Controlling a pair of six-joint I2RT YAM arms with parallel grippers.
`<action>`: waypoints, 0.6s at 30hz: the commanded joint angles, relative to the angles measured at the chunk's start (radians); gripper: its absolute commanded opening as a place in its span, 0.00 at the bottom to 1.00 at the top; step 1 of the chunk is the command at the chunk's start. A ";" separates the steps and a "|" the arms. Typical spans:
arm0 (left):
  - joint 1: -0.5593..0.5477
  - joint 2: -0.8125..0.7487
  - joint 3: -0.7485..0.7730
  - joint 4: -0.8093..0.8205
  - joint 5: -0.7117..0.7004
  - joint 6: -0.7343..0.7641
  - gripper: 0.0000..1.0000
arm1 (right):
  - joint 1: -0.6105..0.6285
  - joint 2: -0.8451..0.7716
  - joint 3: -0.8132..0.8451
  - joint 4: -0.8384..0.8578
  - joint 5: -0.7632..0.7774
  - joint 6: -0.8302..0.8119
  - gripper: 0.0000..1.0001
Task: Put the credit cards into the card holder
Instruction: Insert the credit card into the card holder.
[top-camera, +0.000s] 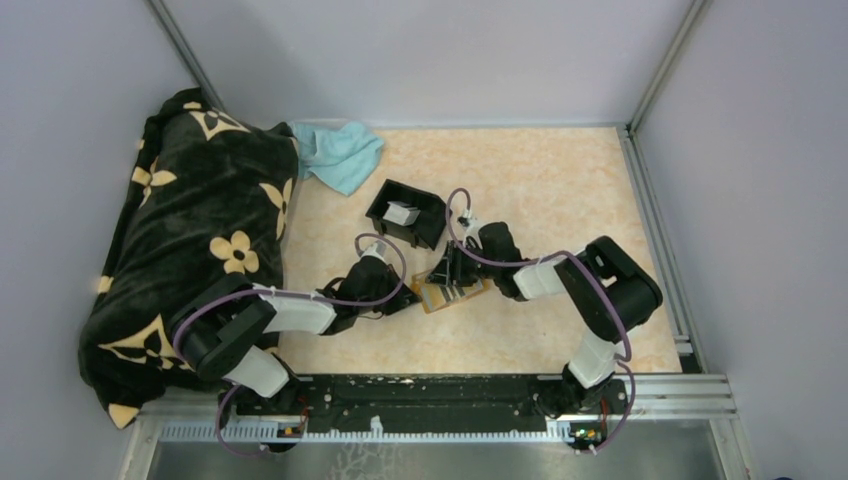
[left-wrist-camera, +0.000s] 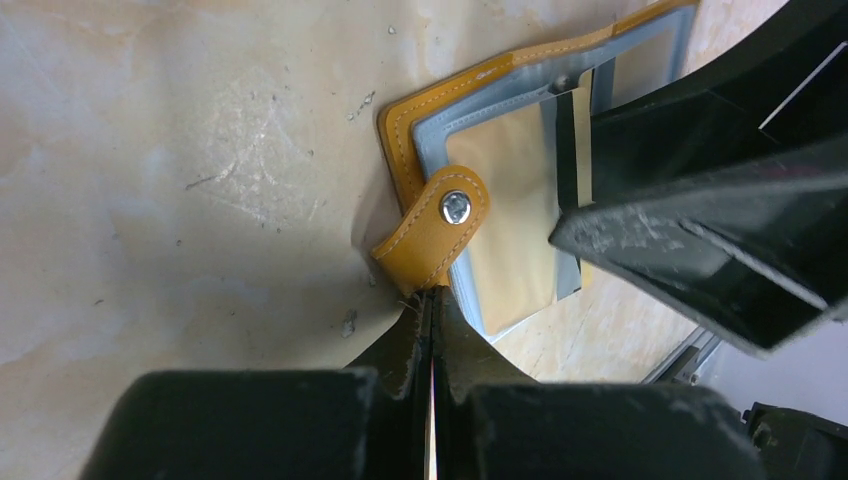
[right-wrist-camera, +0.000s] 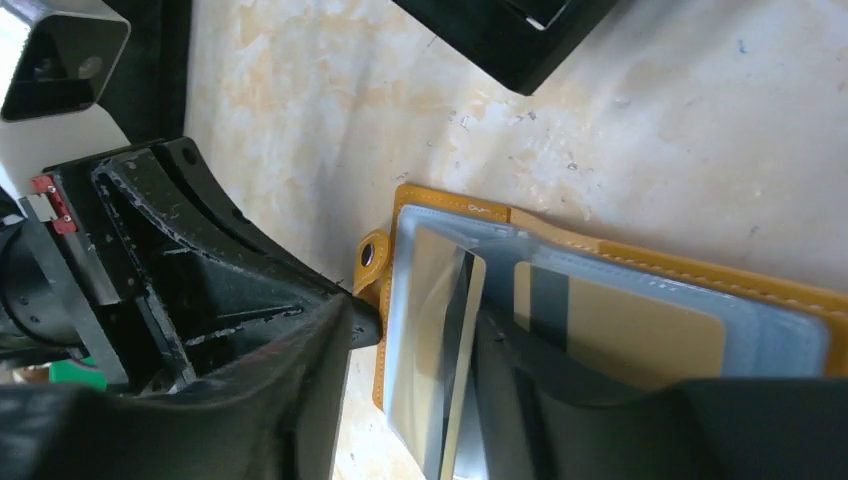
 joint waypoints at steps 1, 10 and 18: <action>0.021 0.093 -0.059 -0.268 -0.129 0.083 0.00 | 0.017 -0.012 -0.030 -0.223 0.070 -0.085 0.53; 0.021 0.078 -0.065 -0.271 -0.120 0.075 0.00 | 0.020 -0.146 0.005 -0.392 0.230 -0.144 0.61; 0.021 0.076 -0.075 -0.252 -0.102 0.067 0.00 | 0.055 -0.149 0.053 -0.483 0.312 -0.179 0.60</action>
